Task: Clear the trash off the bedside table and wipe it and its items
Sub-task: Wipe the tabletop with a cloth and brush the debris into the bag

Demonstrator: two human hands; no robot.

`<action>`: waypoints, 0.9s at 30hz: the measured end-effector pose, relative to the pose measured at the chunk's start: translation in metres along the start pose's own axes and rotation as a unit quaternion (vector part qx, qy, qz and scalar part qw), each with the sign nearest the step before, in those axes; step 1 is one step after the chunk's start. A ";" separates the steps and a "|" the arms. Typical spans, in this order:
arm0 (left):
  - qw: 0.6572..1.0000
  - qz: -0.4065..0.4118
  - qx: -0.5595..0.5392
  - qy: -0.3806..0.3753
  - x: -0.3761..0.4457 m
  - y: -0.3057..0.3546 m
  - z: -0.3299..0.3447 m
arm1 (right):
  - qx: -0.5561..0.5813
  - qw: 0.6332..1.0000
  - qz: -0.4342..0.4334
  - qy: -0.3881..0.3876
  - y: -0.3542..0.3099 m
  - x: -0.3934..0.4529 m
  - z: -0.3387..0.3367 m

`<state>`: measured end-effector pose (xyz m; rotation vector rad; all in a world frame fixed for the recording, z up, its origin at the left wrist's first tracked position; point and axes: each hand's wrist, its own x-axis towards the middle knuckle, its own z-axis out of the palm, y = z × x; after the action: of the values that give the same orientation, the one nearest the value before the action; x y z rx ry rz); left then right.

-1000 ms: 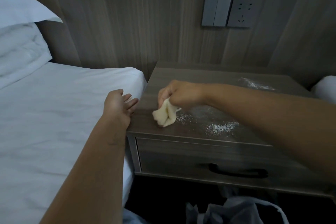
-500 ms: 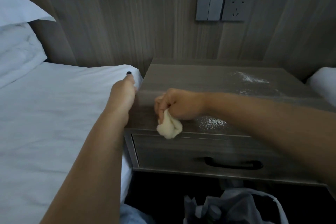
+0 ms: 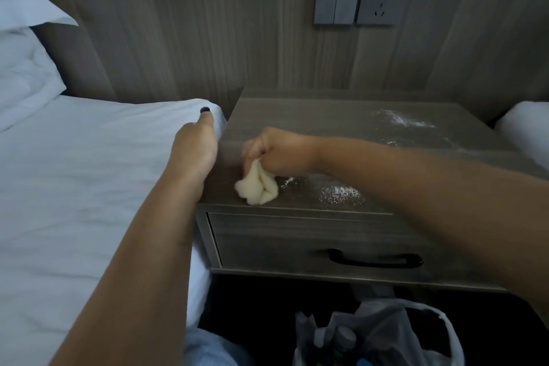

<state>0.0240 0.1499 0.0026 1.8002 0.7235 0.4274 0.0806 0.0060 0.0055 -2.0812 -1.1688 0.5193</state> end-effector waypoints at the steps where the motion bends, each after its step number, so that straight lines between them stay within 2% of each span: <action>1: 1.000 0.011 0.008 -0.004 0.000 -0.002 0.003 | 0.006 1.000 -0.006 -0.002 0.005 -0.012 -0.005; 4: 0.998 0.038 0.043 0.006 -0.003 -0.001 0.008 | 0.035 0.999 0.004 -0.010 0.017 -0.046 -0.018; 8: 0.994 0.082 0.070 0.017 -0.009 -0.001 0.013 | 0.001 0.998 0.048 -0.043 0.020 -0.053 -0.042; 14: 0.991 0.095 0.099 0.010 -0.018 -0.003 0.027 | 0.047 0.985 0.120 0.111 0.023 0.001 -0.063; 16: 0.987 0.087 0.137 0.010 -0.017 -0.004 0.031 | 0.070 0.976 0.149 0.143 0.029 0.015 -0.052; 18: 0.982 0.092 0.163 0.014 -0.016 -0.006 0.032 | 0.059 0.976 0.135 0.157 0.032 0.020 -0.039; 21: 0.981 0.085 0.170 0.025 -0.018 -0.006 0.033 | 0.018 0.985 0.097 0.139 0.036 0.007 -0.034; 25: 0.974 0.096 0.207 0.015 -0.022 -0.003 0.037 | 0.006 0.993 0.101 0.063 0.039 -0.023 -0.052; 27: 0.974 0.090 0.207 0.017 -0.025 -0.004 0.040 | 0.010 0.992 0.113 0.053 0.037 -0.024 -0.065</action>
<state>0.0283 0.1059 -0.0132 2.2685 0.7120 0.4518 0.1305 -0.0521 0.0235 -2.2085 -0.8709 0.5158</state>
